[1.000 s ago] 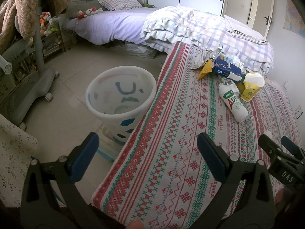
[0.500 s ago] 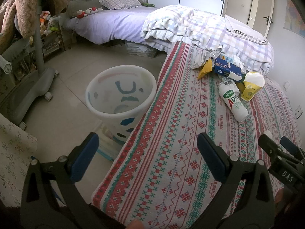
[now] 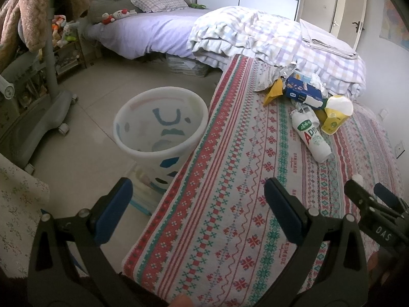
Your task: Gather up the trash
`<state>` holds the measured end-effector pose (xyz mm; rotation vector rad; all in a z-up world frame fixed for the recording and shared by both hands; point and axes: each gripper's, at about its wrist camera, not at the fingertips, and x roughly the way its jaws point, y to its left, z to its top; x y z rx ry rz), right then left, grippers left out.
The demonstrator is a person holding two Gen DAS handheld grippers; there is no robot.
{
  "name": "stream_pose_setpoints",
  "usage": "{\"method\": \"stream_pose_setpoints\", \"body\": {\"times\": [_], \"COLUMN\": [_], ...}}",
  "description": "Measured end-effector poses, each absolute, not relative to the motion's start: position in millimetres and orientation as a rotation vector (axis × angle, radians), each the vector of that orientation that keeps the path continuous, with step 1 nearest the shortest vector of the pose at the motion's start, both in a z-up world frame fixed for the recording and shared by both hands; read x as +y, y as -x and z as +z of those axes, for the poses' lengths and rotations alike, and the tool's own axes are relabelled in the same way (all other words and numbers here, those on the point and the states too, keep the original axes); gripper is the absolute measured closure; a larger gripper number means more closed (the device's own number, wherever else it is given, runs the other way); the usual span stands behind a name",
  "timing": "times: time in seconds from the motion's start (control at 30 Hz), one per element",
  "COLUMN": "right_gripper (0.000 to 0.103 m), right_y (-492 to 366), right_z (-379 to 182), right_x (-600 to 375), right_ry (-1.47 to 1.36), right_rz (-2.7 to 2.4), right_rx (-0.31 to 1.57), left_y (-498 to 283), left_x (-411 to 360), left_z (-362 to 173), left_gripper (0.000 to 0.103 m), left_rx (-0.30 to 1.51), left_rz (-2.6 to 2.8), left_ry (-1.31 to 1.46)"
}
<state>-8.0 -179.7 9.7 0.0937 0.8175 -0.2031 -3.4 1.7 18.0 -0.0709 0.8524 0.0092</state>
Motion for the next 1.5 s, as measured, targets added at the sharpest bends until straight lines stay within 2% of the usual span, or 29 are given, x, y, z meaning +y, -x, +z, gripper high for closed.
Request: {"method": "stream_pose_setpoints", "body": {"times": [0.7, 0.97, 1.17, 1.4, 1.5], "right_gripper": [0.0, 0.0, 0.0, 0.0, 0.005], "right_y": [-0.8, -38.9, -67.9, -95.6, -95.0], "right_z": [41.1, 57.1, 39.4, 12.8, 2.7], "right_x": [-188.7, -238.5, -279.8, -312.4, -314.7], "right_ry": [-0.138, -0.141, -0.183, -0.27, -0.278], "right_rz": [-0.176, -0.117, -0.117, -0.156, -0.132], "right_rx": [0.87, 1.031, 1.158, 1.257, 1.297], "left_y": [-7.9, -30.1, -57.4, -83.0, -100.0], "left_x": [1.1, -15.2, -40.2, -71.9, -85.2], "left_z": [28.6, 51.0, 56.9, 32.7, 20.6], "left_gripper": [0.001, 0.001, 0.001, 0.001, 0.003], "left_rx": [0.891, 0.963, 1.051, 1.122, 1.184], "left_rz": [-0.014, -0.104, -0.142, -0.196, -0.263], "left_ry": [0.061, -0.031, -0.091, -0.057, 0.017]}}
